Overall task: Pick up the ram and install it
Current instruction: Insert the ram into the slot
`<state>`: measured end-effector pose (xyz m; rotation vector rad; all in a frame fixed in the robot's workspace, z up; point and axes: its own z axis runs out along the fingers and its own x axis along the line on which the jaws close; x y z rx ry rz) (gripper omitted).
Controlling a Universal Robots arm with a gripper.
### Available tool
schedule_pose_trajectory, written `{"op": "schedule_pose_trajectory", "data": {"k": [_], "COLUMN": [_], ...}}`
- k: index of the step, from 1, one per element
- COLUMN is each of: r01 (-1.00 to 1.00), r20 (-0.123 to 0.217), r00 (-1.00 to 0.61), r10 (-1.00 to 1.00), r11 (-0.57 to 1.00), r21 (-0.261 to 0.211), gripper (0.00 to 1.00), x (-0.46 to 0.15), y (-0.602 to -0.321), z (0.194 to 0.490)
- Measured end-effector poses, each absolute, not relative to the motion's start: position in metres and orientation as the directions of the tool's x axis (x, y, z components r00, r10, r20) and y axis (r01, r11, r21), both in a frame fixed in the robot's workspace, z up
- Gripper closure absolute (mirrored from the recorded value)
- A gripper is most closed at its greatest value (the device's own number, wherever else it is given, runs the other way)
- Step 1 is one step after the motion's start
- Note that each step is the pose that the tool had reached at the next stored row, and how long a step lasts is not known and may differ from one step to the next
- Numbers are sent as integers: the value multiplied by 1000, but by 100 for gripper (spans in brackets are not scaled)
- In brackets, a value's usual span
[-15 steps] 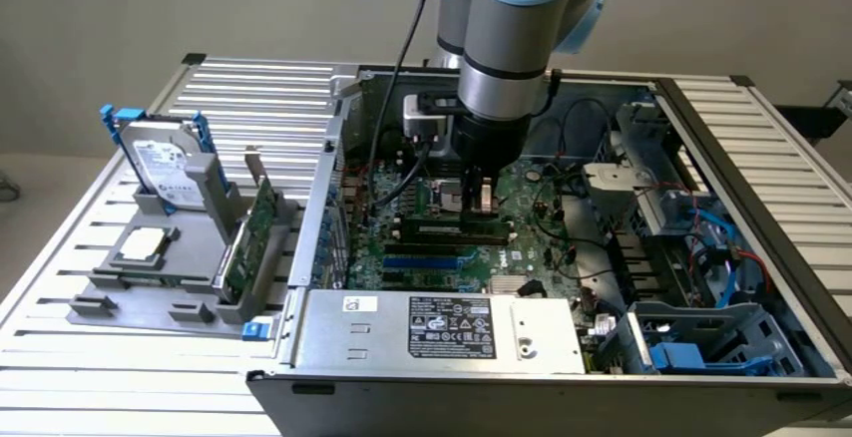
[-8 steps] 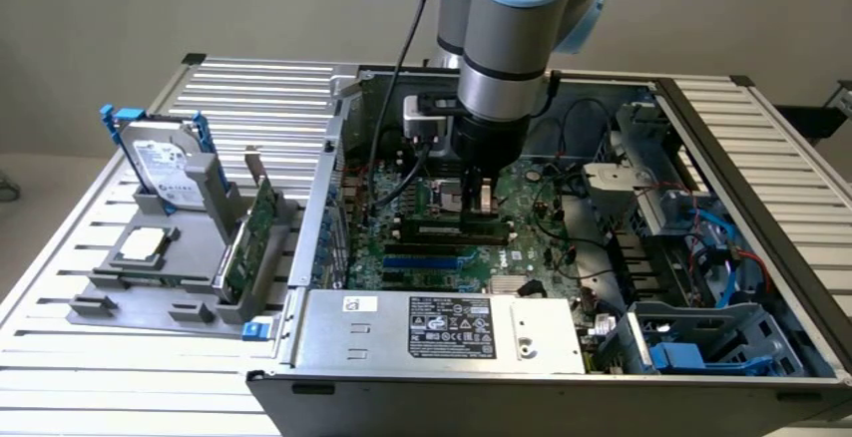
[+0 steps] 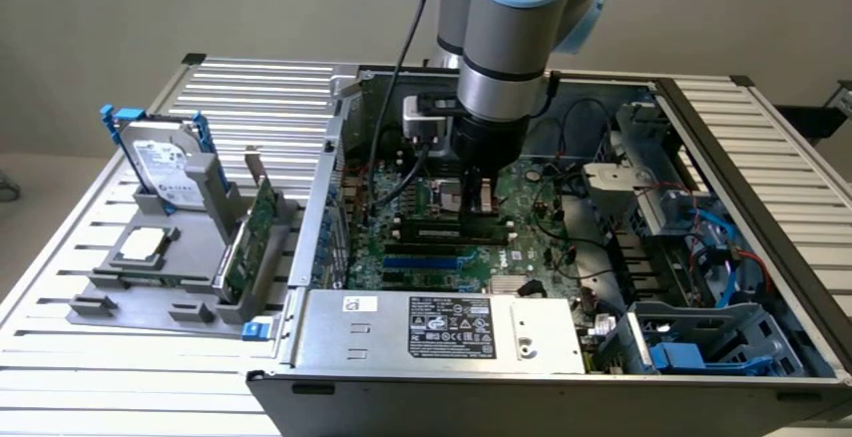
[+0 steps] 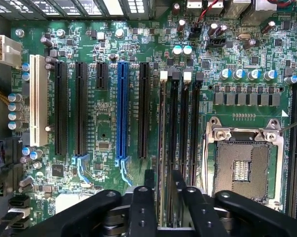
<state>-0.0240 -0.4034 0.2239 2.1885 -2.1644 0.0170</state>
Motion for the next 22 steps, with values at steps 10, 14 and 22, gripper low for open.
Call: {"op": "schedule_pose_trajectory", "data": {"k": [10, 14, 22], "r01": [-999, -999, -999], "r20": [43, 42, 42], "r00": [12, 12, 12], "r10": [-999, -999, -999], "r11": [-11, -10, -10], "r21": [40, 41, 45], "gripper": [61, 76, 89], "x": [-35, -35, -35], "y": [-404, -404, -404], "z": [245, 246, 246]}}
